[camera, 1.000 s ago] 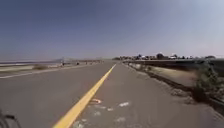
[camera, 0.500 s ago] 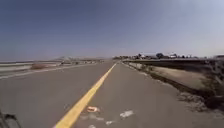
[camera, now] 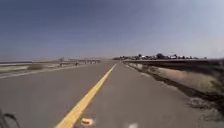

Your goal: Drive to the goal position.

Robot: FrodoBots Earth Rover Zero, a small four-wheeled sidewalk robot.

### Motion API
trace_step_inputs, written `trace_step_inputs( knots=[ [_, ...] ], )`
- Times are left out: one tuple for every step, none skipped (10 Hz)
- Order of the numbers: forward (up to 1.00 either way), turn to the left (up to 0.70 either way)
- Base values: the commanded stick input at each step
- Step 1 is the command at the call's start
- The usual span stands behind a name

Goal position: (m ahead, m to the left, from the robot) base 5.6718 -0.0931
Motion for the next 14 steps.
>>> trace_step_inputs(
  knots=[
    [0.5, 0.0],
    [0.5, 0.0],
    [0.5, 0.0],
    [0.5, 0.0],
    [0.5, 0.0],
    [0.5, 0.0],
    [0.5, 0.0],
    [0.5, 0.0],
    [0.5, 0.0],
    [0.5, 0.0],
    [0.5, 0.0],
    [0.5, 0.0],
    [0.5, 0.5],
    [0.5, 0.5]
  ],
)
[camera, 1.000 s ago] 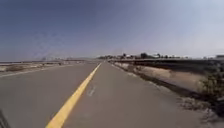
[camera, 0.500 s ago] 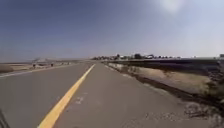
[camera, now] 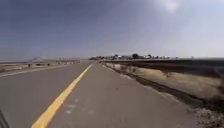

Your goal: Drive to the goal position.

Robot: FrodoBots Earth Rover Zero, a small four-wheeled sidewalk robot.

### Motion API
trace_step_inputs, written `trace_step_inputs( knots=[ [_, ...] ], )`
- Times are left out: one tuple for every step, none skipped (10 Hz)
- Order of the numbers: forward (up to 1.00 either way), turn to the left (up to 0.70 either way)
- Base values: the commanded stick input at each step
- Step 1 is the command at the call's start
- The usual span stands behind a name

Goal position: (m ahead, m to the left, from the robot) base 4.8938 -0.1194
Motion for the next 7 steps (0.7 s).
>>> trace_step_inputs(
  knots=[
    [0.5, 0.0],
    [0.5, 0.0],
    [0.5, 0.0],
    [0.5, 0.0],
    [0.5, 0.0],
    [0.5, 0.0],
    [0.5, 0.0]
  ],
)
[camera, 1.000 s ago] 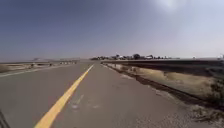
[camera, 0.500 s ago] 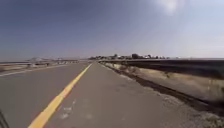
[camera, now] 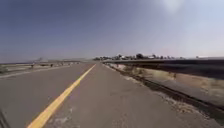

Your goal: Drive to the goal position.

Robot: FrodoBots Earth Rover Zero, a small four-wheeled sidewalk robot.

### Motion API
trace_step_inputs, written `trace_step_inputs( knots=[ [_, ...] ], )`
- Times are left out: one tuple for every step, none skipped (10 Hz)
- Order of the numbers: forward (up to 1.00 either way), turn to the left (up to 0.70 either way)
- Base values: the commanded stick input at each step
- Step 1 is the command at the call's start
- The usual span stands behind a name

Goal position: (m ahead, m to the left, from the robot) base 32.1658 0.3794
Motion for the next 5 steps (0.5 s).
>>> trace_step_inputs(
  knots=[
    [0.5, 0.0],
    [0.5, 0.0],
    [0.5, 0.0],
    [0.5, 0.0],
    [0.5, 0.0]
  ],
)
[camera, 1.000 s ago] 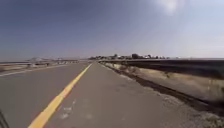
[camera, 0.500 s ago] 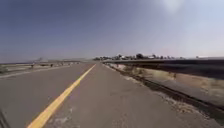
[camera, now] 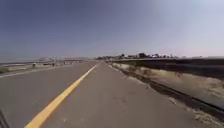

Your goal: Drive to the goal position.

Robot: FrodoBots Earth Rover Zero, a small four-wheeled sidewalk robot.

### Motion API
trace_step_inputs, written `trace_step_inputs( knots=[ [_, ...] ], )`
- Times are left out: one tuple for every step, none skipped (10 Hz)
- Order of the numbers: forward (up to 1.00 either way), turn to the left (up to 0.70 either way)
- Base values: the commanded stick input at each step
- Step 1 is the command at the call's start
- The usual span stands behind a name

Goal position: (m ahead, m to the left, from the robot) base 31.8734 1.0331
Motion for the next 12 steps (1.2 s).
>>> trace_step_inputs(
  knots=[
    [0.5, 0.0],
    [0.5, 0.0],
    [0.5, 0.0],
    [0.5, 0.0],
    [0.5, 0.0],
    [0.5, 0.0],
    [0.5, 0.0],
    [0.5, 0.0],
    [0.5, 0.0],
    [0.5, 0.0],
    [0.5, 0.0],
    [0.5, 0.0]
  ],
)
